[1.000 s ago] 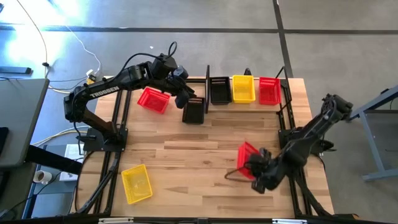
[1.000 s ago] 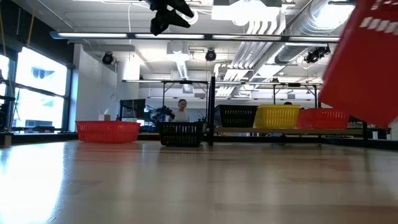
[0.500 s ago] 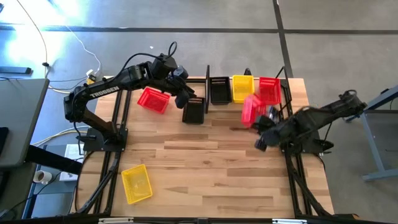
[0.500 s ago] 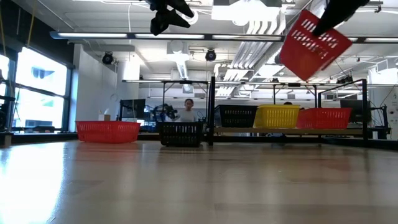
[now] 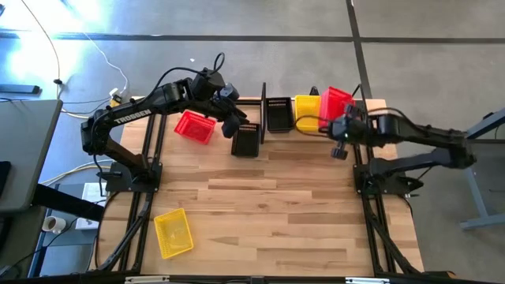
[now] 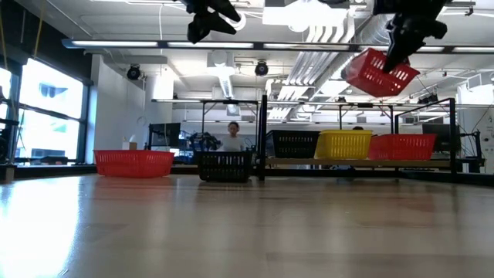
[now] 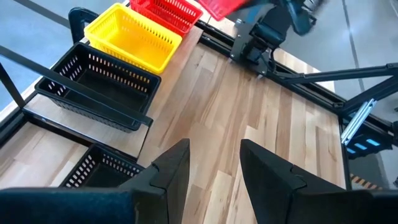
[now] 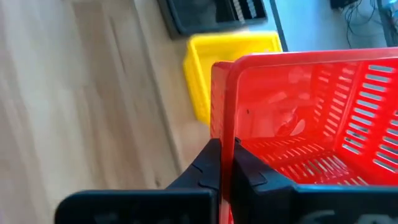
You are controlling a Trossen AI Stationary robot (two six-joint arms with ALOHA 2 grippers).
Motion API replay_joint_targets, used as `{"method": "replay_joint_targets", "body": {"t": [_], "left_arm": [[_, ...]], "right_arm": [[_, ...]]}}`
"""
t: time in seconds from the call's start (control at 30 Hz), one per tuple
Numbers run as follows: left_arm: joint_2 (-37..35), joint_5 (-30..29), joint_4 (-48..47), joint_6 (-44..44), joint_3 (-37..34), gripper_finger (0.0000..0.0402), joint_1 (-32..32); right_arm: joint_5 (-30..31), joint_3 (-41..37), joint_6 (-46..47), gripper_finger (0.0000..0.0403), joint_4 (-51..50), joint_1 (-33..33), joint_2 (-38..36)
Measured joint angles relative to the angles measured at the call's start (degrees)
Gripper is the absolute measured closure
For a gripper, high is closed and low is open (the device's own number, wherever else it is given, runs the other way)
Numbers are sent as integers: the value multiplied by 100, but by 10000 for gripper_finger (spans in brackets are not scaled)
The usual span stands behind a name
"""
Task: Stack baskets on shelf by color
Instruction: Stack the bottom red basket on the red basket on the shelf
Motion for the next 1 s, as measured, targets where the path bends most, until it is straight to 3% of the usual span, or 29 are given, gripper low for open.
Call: {"method": "replay_joint_targets", "body": {"t": [0.43,0.67,1.0], "left_arm": [[0,-46,4,99,0,271,0],[0,-46,6,96,0,271,0],[0,-46,6,99,0,271,0]], "right_arm": [[-734,0,-1712,403,-313,-1812,367],[-716,0,-2338,403,-382,-2465,846],[-1160,0,-2677,403,-494,-3062,1229]]}}
